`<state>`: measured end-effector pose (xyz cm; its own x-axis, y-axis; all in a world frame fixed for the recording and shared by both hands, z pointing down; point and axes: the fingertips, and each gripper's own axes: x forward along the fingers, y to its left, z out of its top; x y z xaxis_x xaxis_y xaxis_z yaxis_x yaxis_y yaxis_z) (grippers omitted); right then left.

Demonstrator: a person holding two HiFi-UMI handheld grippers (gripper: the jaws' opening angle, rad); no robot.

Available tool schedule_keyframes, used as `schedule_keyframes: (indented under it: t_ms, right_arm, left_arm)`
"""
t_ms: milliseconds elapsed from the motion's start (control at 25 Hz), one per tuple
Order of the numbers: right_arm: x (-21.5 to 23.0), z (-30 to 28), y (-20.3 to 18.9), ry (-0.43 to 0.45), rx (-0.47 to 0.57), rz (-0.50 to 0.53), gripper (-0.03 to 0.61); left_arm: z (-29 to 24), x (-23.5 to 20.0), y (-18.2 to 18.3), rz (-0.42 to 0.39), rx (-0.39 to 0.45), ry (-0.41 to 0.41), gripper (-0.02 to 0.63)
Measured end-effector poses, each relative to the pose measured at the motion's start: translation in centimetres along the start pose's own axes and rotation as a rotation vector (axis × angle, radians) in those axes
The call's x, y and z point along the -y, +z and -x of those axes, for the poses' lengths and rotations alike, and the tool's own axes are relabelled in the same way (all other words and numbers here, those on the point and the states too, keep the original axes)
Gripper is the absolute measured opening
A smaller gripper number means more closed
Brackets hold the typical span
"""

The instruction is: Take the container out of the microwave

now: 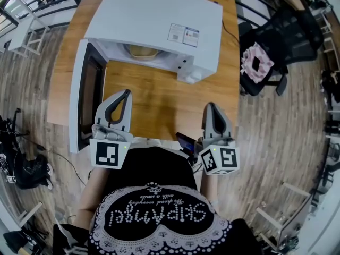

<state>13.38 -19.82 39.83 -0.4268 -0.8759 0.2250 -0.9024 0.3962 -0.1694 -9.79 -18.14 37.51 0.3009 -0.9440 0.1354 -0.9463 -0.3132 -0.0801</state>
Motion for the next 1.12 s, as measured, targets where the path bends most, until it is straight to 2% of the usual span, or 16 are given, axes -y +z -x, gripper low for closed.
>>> schedule_keyframes:
  t_ms: [240,520,600,680,920,1120]
  right_arm:
    - [-0.3,-0.2,-0.3,-0.005,-0.011,-0.002,0.034]
    - [-1.0,-0.6,0.0,0.004,-0.005,-0.002,0.034]
    - [-1.2,-0.9,-0.1,0.008,-0.004,-0.006,0.034]
    - [-1.4,-1.2,-0.1,0.016,-0.002,-0.008,0.034]
    - [-2.4,-1.9,-0.3,0.052,0.003,-0.01,0.034]
    - [-2.1,-1.8,-0.5,0.035,0.0,-0.027,0.034]
  left_arm:
    - [-0.3,-0.5,0.1,0.005,0.011,-0.001,0.025]
    - [-0.9,-1.0,0.0,-0.073,-0.01,-0.012,0.026]
    - [-1.5,-0.7,-0.4,-0.107,-0.03,-0.041,0.03]
    - [-2.3,-0.3,-0.9,-0.143,-0.054,-0.074,0.101]
    - [-5.1,0.3,-3.0,-0.312,-0.13,-0.166,0.141]
    - [-8.8,-0.4,-5.0,-0.419,-0.208,-0.212,0.172]
